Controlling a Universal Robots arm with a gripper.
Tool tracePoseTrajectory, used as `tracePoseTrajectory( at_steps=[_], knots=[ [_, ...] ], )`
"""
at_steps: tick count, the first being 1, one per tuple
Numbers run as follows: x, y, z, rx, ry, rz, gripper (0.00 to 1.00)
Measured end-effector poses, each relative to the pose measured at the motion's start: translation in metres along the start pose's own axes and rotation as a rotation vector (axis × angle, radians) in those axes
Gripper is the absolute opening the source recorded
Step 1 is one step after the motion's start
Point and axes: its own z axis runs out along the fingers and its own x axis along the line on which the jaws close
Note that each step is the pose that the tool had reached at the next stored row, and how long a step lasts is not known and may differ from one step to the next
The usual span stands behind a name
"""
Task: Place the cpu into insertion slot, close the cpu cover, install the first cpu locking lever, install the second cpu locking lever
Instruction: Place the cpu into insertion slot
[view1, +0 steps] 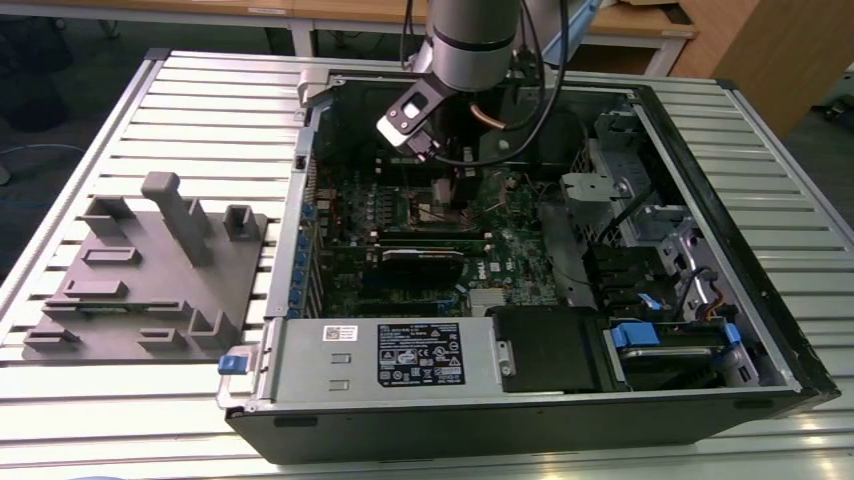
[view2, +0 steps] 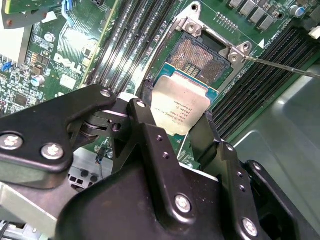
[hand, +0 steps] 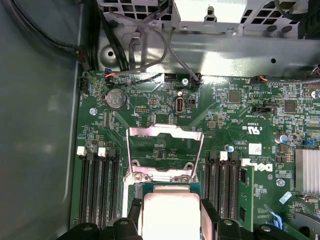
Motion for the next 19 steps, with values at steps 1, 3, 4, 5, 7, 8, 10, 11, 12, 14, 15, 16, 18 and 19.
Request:
tracePoseTrajectory(
  at_steps=[1,3,4,5,7,8,10,11,12,14,15,16,18,19],
  knots=[
    [0.0000,0.0000,0.0004,0.0001,-0.0002,0.000,0.54],
    [-0.0001,-0.0001,0.0011,0.0002,-0.0003,0.000,0.54],
    [-0.0001,-0.0001,0.0012,0.0003,-0.0005,0.000,0.54],
    [-0.0001,-0.0001,0.0012,0.0004,-0.0007,0.000,0.54],
    [-0.0001,-0.0001,0.0015,0.0002,-0.0004,0.000,0.54],
    [-0.0001,-0.0001,0.0018,0.0001,-0.0002,0.000,0.54],
    [-0.0001,-0.0002,0.0028,0.0002,-0.0003,0.000,0.54],
    [-0.0001,-0.0002,0.0034,0.0002,-0.0003,0.000,0.54],
    [-0.0001,-0.0003,0.0041,0.0002,-0.0003,0.000,0.54],
    [-0.0002,-0.0003,0.0054,0.0002,-0.0004,0.000,0.54],
    [-0.0001,-0.0004,0.0059,0.0002,-0.0007,0.000,0.54],
    [0.0004,-0.0005,0.0062,0.0004,-0.0022,0.000,0.54],
    [0.0021,-0.0004,0.0071,0.0004,-0.0056,0.000,0.54],
    [0.0031,-0.0005,0.0075,0.0005,-0.0083,0.000,0.54]
  ],
)
